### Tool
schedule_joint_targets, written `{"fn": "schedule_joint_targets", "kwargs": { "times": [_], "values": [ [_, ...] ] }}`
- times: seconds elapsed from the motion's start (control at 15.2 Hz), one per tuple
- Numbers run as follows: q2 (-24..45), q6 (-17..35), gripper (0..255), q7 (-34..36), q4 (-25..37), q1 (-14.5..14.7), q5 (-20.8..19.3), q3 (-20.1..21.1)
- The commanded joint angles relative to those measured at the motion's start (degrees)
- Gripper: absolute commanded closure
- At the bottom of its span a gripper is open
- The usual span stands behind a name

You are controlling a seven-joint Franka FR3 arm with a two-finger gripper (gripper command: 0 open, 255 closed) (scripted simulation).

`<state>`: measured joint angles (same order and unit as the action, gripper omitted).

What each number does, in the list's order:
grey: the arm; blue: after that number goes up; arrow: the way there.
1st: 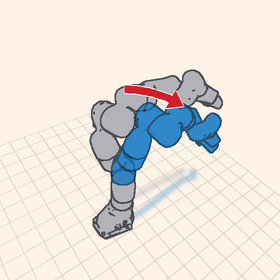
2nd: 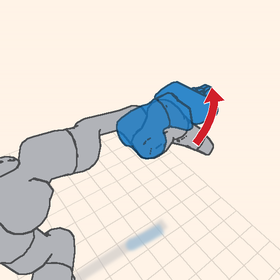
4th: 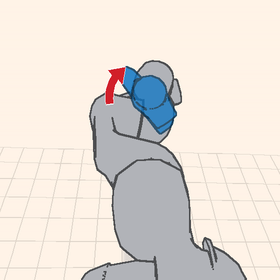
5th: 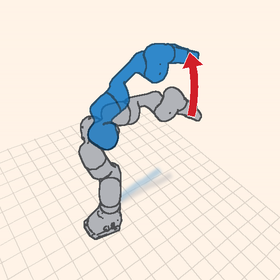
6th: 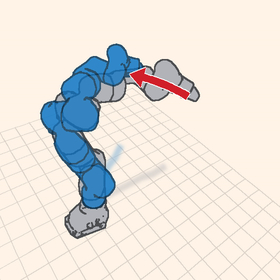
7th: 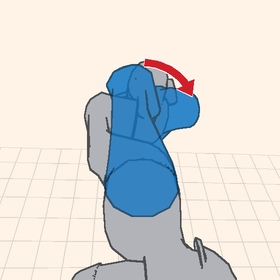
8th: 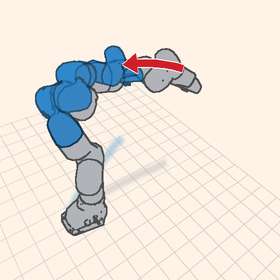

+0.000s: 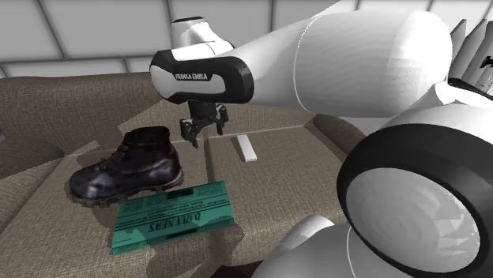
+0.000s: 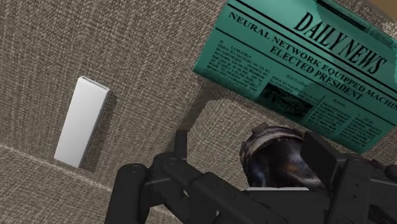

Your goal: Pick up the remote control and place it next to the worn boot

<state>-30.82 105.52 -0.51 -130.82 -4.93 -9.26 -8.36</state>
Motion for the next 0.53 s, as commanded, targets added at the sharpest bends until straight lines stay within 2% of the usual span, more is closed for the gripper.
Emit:
{"fn": "schedule_joint_targets", "kwargs": {
  "times": [0.0, 0.46],
  "values": [
    [2.8, 2.0, 0, -1.2, 0.9, -0.8, -0.2, -2.0],
    [14.5, 8.8, 0, -5.3, 5.1, -2.9, 1.0, -8.1]
  ]
}}
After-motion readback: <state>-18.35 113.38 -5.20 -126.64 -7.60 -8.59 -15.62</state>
